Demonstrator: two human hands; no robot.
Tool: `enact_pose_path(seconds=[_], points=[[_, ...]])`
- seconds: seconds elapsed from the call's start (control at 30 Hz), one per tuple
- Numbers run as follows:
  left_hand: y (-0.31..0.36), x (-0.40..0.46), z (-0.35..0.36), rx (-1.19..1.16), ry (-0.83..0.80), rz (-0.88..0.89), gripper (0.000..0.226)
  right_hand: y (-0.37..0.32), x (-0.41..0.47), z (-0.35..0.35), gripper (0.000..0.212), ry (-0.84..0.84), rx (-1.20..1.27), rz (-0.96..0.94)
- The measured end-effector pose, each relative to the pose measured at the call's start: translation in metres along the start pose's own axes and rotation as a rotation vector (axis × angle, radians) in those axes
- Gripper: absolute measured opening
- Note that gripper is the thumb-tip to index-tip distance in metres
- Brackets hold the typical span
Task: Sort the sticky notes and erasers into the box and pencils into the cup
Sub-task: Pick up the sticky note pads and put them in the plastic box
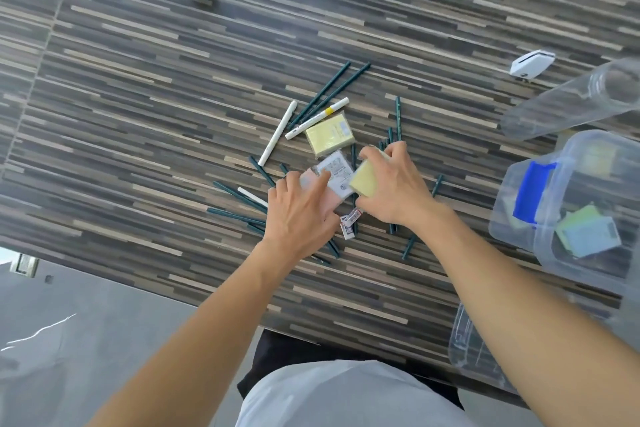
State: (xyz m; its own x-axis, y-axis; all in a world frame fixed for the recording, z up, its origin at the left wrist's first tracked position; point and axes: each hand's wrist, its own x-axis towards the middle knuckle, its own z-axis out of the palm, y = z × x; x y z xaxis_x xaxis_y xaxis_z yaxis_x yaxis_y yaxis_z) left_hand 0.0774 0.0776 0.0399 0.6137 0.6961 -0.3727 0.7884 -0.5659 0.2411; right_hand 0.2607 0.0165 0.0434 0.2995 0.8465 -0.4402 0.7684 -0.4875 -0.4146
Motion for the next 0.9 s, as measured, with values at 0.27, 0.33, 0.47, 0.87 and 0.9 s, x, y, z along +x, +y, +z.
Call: enact_pose_path(seconds=[0.27,0.33,0.47,0.87,0.9], points=[[-0.019,-0.007,-0.015,-0.102,0.082,-0.044,0.053,-0.015,-0.018,0.015,0.072,0.074,-0.086,0.072],[-0.021,0.000,-0.022,-0.132,0.157,-0.061,0.036,-0.020,-0.019,0.020,0.071,0.100,-0.098,0.099],[-0.024,0.029,-0.035,-0.097,0.189,0.017,0.013,-0.030,-0.016,0.031,0.062,0.101,-0.141,0.095],[-0.024,0.128,-0.031,0.444,-0.048,0.535,0.096,-0.039,0.012,0.055,0.086,0.000,-0.377,0.043],[-0.024,0.132,-0.029,0.461,-0.062,0.555,0.100,-0.039,0.014,0.057,0.086,0.008,-0.385,0.049]])
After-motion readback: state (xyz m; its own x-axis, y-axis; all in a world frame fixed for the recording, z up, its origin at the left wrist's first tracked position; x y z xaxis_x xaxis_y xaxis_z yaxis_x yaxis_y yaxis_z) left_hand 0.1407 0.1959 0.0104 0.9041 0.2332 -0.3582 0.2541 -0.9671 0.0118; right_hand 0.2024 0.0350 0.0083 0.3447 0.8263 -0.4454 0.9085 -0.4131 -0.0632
